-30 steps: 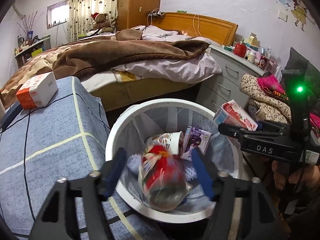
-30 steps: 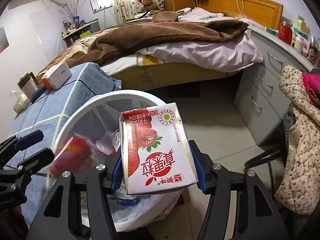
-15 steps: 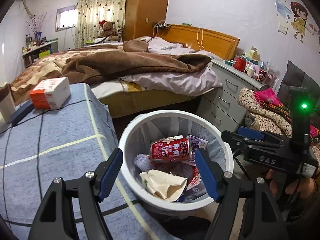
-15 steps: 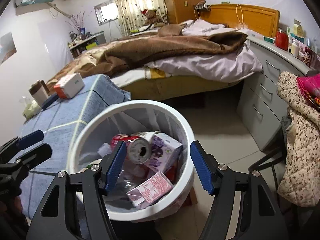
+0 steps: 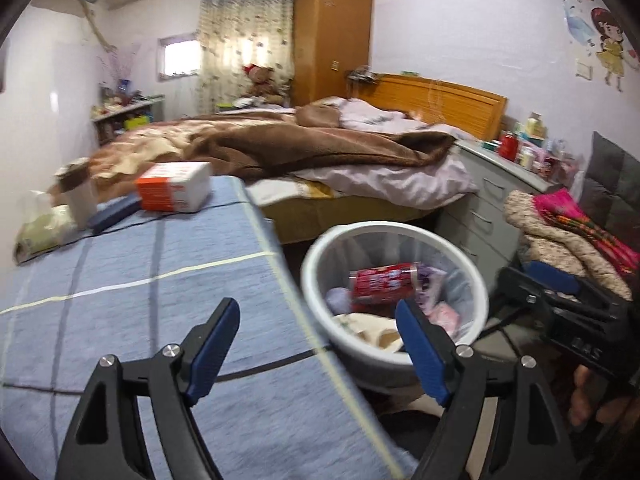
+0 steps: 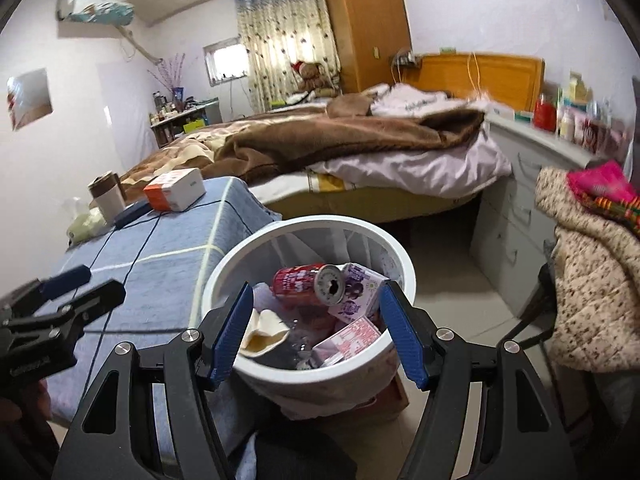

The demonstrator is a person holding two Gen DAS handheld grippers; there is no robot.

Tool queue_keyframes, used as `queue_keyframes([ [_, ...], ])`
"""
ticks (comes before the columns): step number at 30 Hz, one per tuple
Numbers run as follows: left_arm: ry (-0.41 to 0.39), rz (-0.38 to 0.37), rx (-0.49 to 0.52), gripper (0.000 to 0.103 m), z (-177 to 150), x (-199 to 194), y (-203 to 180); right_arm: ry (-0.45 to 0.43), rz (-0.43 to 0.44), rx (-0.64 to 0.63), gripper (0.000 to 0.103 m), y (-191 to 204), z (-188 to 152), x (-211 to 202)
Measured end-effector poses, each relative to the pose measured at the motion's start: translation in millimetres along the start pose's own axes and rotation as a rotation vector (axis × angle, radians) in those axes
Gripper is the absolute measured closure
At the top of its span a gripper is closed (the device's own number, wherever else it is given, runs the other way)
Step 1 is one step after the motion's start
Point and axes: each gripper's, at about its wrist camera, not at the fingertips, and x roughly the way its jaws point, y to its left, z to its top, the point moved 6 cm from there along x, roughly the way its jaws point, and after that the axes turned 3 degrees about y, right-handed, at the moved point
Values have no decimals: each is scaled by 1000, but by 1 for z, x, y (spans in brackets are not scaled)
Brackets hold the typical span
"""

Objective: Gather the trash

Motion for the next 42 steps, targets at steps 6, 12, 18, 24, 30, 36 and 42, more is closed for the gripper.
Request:
queue_keyframes([
  [6, -38, 83, -39, 21, -19, -25, 20, -63, 1, -27, 36, 22, -10, -16],
  [12, -56, 187, -42, 21, -34, -41, 38, -90, 22, -51, 36, 41, -21, -22],
  [18, -86, 246, -42, 21, -45, -53, 49, -109, 20, -53, 36, 49, -27, -28],
  [24, -94, 241, -44, 21, -50, -58, 50, -127, -23, -68, 36, 56, -33, -33],
  [30, -96, 228, -51, 21, -50, -59, 49, -133, -29, -61, 36, 55, -33, -36],
  [36, -99, 225, -56, 21, -51, -59, 47, -132, -32, -60, 36, 56, -34, -37],
  [42, -101, 222, -56, 21, -50, -60, 47, -133, -34, -63, 36, 57, -35, -37],
])
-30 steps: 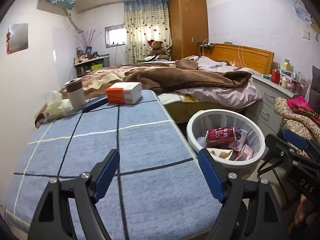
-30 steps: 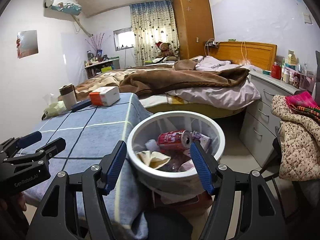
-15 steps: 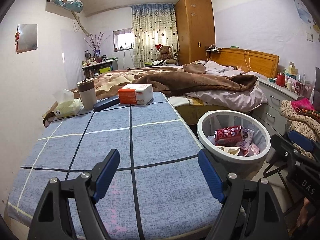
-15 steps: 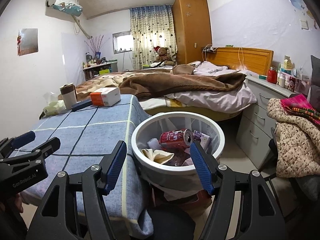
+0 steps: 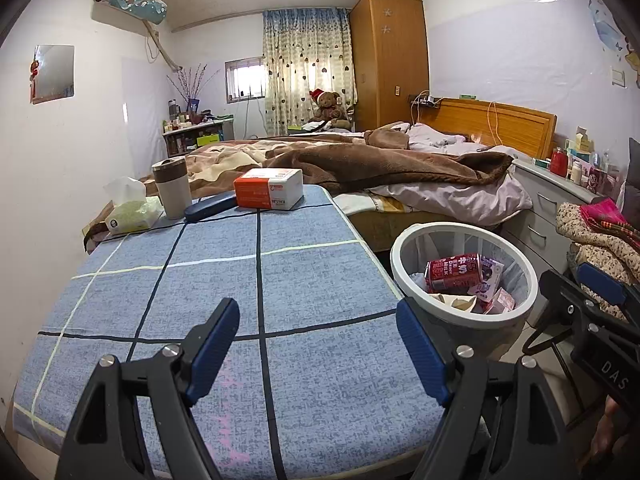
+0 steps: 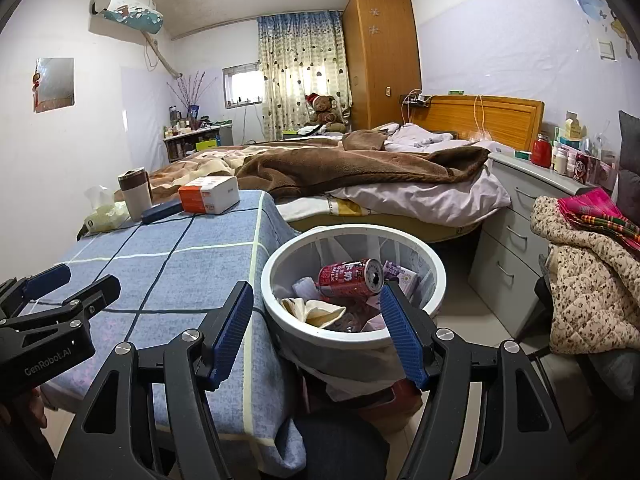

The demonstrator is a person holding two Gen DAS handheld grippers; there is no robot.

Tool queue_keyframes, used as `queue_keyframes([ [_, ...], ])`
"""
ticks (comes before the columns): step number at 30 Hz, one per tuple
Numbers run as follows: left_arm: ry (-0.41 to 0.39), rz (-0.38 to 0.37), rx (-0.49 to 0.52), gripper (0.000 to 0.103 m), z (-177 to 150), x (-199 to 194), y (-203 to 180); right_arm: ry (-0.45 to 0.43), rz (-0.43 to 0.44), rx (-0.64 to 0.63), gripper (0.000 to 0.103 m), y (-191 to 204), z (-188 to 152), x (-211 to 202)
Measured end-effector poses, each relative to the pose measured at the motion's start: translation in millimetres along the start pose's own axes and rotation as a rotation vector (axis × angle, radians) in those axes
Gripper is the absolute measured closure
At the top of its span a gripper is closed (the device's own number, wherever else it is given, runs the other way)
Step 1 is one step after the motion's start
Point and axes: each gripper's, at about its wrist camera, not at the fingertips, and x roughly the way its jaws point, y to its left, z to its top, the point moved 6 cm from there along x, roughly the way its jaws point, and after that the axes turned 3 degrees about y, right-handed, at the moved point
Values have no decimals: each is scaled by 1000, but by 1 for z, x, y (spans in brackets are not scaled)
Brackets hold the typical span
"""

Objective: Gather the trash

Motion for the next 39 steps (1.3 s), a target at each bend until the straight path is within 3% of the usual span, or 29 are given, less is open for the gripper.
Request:
queue_keyframes([
  [39, 9, 5, -7, 21, -1, 0, 4, 0, 0, -1, 36, 2, 2, -5],
])
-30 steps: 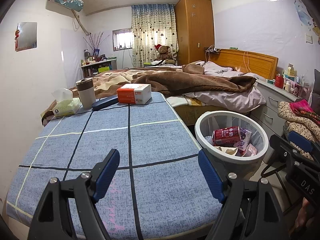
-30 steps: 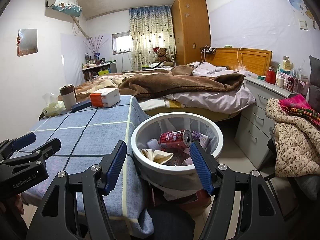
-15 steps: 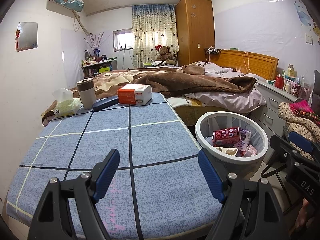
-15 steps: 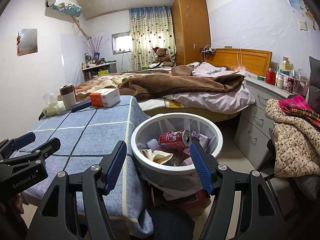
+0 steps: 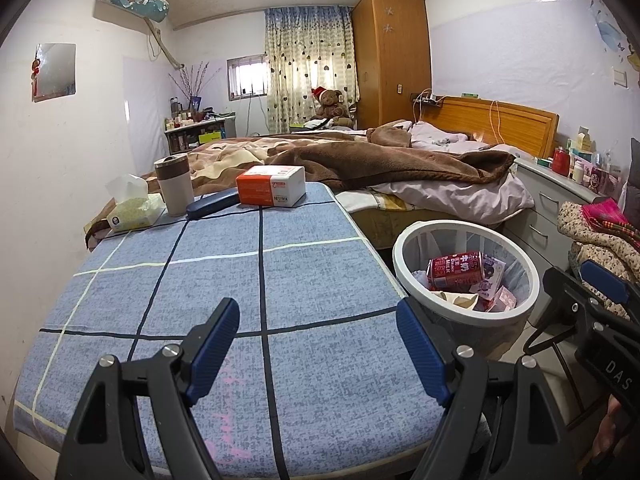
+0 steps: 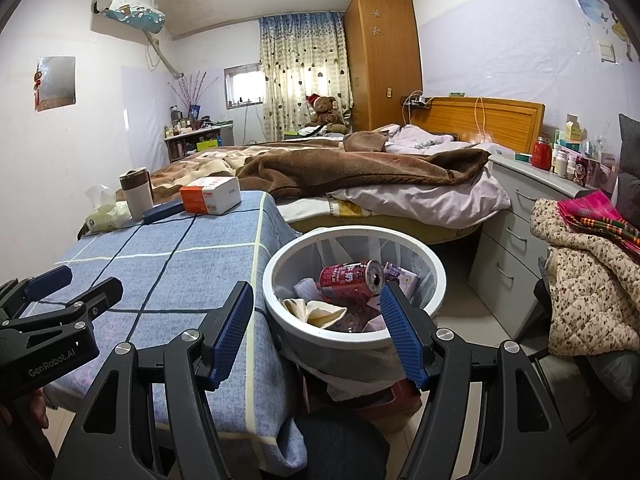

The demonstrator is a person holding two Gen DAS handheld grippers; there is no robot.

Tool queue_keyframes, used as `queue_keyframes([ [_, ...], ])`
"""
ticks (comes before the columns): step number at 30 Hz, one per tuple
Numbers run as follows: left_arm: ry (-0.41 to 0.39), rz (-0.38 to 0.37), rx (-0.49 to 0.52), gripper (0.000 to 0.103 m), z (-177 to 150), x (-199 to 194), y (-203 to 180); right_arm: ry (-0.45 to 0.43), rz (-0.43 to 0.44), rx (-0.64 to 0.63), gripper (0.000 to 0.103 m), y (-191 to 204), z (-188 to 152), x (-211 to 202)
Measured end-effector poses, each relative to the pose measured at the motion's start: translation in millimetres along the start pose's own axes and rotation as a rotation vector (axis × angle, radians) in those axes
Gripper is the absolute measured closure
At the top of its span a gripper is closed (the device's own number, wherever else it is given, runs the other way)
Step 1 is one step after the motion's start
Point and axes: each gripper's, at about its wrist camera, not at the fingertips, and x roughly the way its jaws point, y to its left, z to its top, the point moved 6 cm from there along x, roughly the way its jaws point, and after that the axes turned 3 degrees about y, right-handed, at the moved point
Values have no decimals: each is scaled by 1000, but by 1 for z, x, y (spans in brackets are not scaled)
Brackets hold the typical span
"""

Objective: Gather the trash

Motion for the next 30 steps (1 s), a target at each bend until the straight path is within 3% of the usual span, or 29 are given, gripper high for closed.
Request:
queue_keyframes([
  [30, 2, -14, -13, 21, 1, 1, -1, 0, 1, -4, 36, 1, 3, 2],
])
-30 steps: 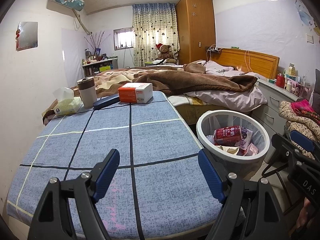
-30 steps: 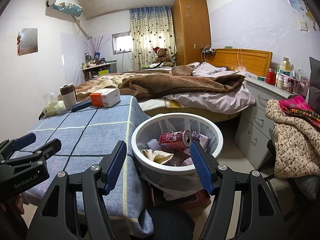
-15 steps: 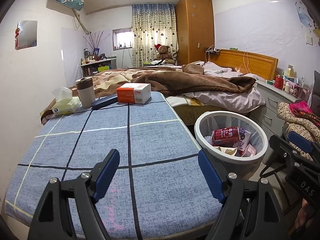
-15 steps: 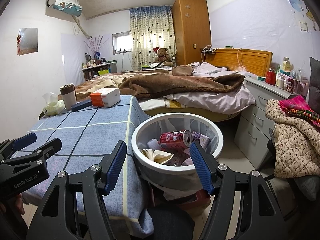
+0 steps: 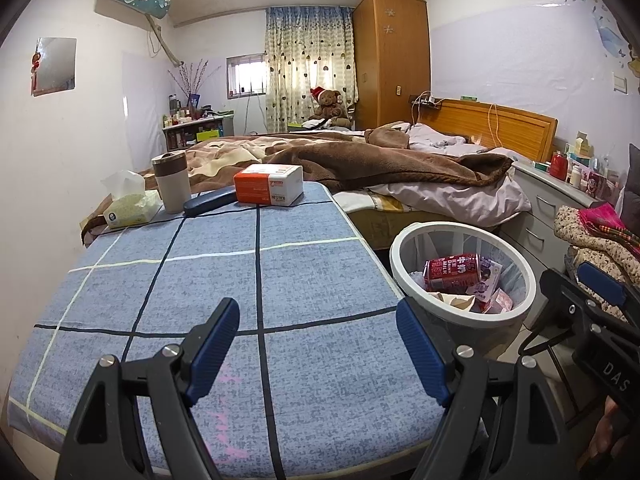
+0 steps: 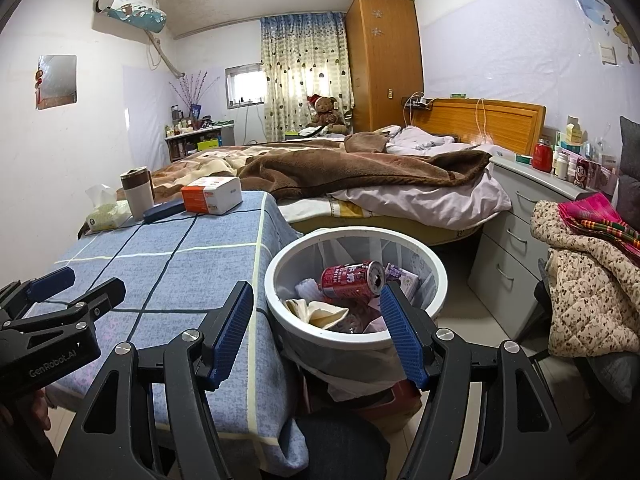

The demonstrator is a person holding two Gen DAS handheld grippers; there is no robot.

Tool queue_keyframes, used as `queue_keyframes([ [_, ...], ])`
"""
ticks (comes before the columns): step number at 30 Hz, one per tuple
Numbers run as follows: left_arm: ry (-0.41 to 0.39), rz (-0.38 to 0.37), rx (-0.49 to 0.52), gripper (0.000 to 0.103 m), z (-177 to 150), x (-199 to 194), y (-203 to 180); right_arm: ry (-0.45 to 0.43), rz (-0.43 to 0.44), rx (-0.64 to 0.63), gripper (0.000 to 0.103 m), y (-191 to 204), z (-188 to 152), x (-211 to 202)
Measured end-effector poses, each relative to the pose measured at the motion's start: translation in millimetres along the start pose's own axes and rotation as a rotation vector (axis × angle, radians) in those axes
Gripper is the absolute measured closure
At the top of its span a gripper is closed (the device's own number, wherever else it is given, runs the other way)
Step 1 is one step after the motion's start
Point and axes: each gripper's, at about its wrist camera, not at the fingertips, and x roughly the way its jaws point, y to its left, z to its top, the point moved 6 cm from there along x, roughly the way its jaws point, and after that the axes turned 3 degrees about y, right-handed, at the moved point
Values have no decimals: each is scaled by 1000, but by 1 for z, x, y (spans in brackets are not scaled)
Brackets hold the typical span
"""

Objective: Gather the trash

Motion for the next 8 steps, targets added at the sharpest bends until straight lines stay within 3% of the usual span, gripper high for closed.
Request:
queue_keyframes([
  [8, 4, 10, -2, 21, 0, 1, 2, 0, -1, 0, 36, 0, 0, 0],
])
